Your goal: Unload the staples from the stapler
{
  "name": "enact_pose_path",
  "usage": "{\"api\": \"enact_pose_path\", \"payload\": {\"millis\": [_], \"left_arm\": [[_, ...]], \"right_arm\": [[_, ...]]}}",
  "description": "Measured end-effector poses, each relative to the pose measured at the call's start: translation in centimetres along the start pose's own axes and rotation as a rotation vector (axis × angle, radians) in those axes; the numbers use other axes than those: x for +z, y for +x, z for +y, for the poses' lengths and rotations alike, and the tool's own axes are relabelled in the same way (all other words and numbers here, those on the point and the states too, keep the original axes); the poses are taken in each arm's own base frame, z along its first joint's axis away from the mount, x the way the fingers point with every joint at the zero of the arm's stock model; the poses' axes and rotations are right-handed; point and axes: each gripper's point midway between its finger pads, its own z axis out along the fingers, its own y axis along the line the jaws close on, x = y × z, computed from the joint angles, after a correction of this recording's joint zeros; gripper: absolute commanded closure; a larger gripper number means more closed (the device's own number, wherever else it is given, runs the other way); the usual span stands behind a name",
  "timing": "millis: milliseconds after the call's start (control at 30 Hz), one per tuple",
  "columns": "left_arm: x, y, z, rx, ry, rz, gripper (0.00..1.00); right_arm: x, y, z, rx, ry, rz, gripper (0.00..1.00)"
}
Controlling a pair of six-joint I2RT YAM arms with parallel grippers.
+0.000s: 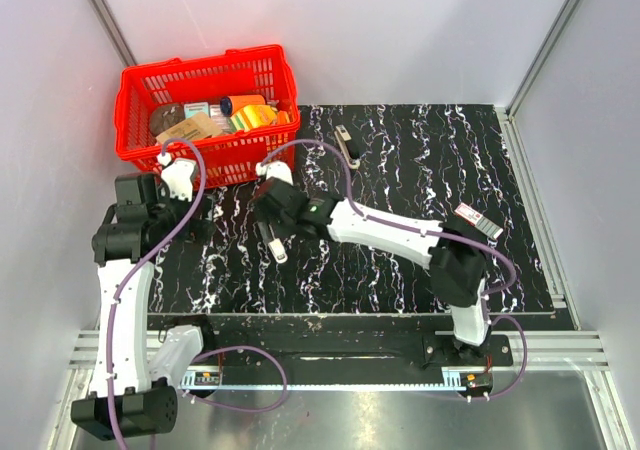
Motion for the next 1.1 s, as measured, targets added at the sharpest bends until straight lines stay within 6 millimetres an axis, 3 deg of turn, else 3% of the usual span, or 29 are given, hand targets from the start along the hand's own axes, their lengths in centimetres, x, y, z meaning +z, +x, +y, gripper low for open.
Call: {"api": "enact_pose_path", "payload": {"millis": [67, 100, 167, 233, 367, 400, 533, 567, 633, 667, 700, 800, 900, 1100], "left_arm": [[0.3, 0.0, 0.0, -0.005, 0.004, 0.010, 0.01], [0.4, 0.1, 0.0, -0.007, 0.006, 0.015, 0.03], [0.5, 0.0, 0.0, -0.010, 0.007, 0.013, 0.10], [0.3, -0.2, 0.0, -0.013, 0.005, -0.004, 0.27], [0.0, -0.7, -0.1, -0.016, 0.006, -0.029, 0.90], [0.1, -0.7, -0.1, -0.012, 0.007, -0.030, 1.00], [0.1, -0.7, -0.1, -0.011, 0.009, -0.030, 1.00], [0.1, -0.7, -0.1, -0.011, 0.009, -0.029, 1.00], [0.1, -0.7, -0.1, -0.010, 0.009, -0.029, 0.84], [0.1, -0.7, -0.1, -0.008, 0.009, -0.029, 0.67], [0.1, -0.7, -0.1, -0.008, 0.009, -0.029, 0.43], [0.1, -0.5, -0.1, 0.003, 0.008, -0.022, 0.02], [0.1, -0.4, 0.0, 0.004, 0.000, -0.019, 0.01], [0.0, -0.2, 0.4, 0.002, -0.024, -0.011, 0.01]], "right_arm": [[-1.0, -1.6, 0.1, -0.022, -0.056, -0.028, 0.88], [-1.1, -2.1, -0.2, -0.040, -0.059, -0.041, 0.99], [-1.1, -2.9, -1.0, -0.059, -0.043, -0.057, 1.00], [-0.8, -2.9, -1.9, -0.086, -0.002, -0.046, 1.00], [-0.4, -2.0, -2.8, -0.134, 0.053, 0.021, 1.00], [-0.4, -2.0, -2.8, -0.141, 0.067, 0.043, 1.00], [-0.2, -3.4, -2.5, -0.134, 0.112, 0.057, 1.00], [-0.3, -3.3, -2.6, -0.133, 0.114, 0.064, 0.94], [-0.4, -2.5, -2.6, -0.127, 0.097, 0.076, 0.28], [-0.4, -1.8, -2.6, -0.117, 0.084, 0.091, 0.15], [-0.3, -0.9, -2.7, -0.112, 0.075, 0.109, 0.07], [0.2, 1.7, -2.8, -0.105, 0.052, 0.173, 0.02], [0.4, 2.8, -2.4, -0.094, 0.023, 0.208, 0.04], [1.2, 2.6, -0.3, -0.038, -0.058, 0.203, 0.13]]}}
